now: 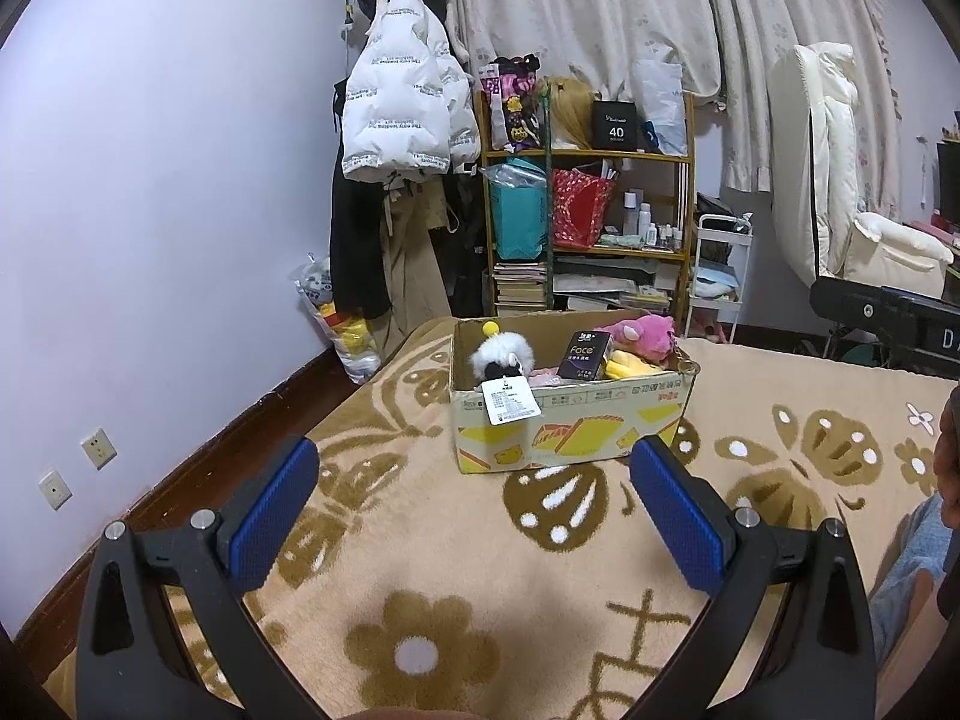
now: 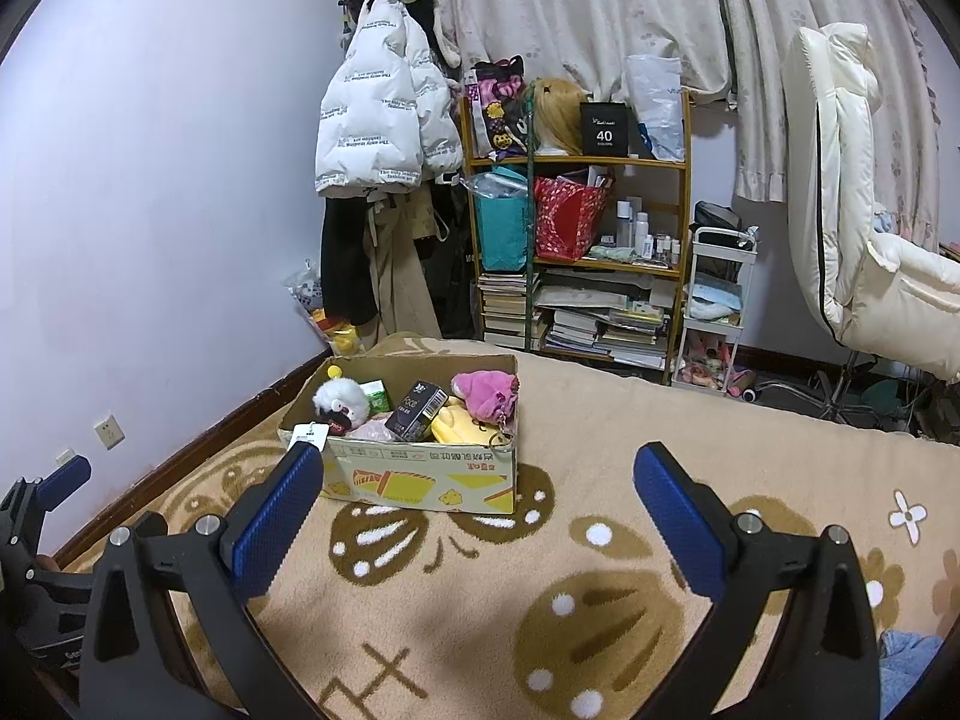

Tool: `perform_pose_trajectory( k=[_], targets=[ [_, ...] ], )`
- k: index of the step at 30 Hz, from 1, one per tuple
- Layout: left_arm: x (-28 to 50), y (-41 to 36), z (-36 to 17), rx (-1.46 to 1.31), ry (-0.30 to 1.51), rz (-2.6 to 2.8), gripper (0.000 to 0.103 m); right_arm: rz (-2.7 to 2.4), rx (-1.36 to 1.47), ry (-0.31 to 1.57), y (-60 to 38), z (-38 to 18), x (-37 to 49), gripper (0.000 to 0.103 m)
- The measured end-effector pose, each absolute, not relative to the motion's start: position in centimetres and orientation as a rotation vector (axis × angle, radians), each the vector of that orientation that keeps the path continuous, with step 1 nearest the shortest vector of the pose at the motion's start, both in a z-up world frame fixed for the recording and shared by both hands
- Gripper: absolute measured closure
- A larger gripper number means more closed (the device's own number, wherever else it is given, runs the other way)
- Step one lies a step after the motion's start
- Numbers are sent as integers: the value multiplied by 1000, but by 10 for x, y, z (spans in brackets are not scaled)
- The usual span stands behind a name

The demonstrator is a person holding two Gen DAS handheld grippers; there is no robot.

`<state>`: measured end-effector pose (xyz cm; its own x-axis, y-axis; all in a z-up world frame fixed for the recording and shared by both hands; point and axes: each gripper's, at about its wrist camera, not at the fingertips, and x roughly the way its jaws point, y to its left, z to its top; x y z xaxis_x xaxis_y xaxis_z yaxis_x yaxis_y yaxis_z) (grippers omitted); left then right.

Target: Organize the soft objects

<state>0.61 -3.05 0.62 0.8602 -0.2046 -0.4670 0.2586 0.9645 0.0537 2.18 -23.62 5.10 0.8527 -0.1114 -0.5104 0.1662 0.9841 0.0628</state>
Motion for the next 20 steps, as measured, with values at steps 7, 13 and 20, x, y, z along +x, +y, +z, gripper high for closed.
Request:
perform_pose_trajectory(
  k=[7, 13, 20],
  targets=[
    [6, -30, 5, 116, 477, -242, 1, -153, 102, 523, -236, 52, 20, 0],
    [7, -29, 5, 115, 472, -239, 1, -154, 102, 524, -236, 52, 20, 0],
    [6, -30, 5, 116, 470, -240, 1, -155, 102, 523, -236, 51, 20, 0]
  ],
)
